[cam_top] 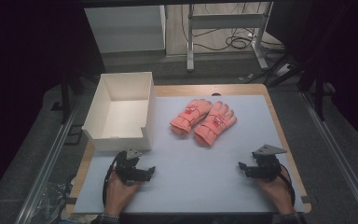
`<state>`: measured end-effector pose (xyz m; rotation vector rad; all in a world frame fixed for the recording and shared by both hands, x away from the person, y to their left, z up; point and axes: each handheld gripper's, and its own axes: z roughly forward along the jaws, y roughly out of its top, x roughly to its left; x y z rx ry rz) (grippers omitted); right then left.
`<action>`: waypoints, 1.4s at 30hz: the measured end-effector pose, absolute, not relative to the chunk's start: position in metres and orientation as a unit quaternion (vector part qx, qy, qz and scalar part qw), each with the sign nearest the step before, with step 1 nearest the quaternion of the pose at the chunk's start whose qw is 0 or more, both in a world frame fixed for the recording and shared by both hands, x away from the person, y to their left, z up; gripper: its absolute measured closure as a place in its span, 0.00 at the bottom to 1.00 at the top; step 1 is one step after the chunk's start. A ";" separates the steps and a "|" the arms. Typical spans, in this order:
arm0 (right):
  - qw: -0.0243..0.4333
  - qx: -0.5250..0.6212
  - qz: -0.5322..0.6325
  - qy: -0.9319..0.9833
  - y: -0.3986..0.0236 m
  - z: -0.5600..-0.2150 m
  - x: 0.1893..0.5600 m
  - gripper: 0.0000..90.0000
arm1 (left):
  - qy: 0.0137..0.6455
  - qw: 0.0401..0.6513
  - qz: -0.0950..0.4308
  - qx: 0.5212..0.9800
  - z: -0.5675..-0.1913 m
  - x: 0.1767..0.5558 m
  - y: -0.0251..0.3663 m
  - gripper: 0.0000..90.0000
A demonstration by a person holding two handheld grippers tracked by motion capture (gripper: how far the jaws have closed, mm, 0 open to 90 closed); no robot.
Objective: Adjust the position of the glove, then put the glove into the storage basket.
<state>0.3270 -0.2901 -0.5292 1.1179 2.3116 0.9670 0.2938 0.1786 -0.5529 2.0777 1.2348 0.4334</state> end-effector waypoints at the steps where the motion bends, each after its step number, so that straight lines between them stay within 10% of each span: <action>1: 0.198 0.400 0.345 0.826 -0.290 -0.529 0.327 0.28 | 0.474 0.336 0.166 0.797 -0.553 0.294 0.179 0.02; 14: 0.193 0.401 0.345 0.826 -0.290 -0.528 0.328 0.28 | 0.473 0.337 0.166 0.797 -0.553 0.294 0.179 0.02; 32: 0.152 0.354 0.388 0.838 -0.250 -0.481 0.382 0.69 | 0.473 0.337 0.166 0.797 -0.553 0.294 0.179 0.02; 42: 0.137 0.327 0.378 0.855 -0.194 -0.465 0.438 0.73 | 0.474 0.338 0.166 0.796 -0.553 0.294 0.179 0.02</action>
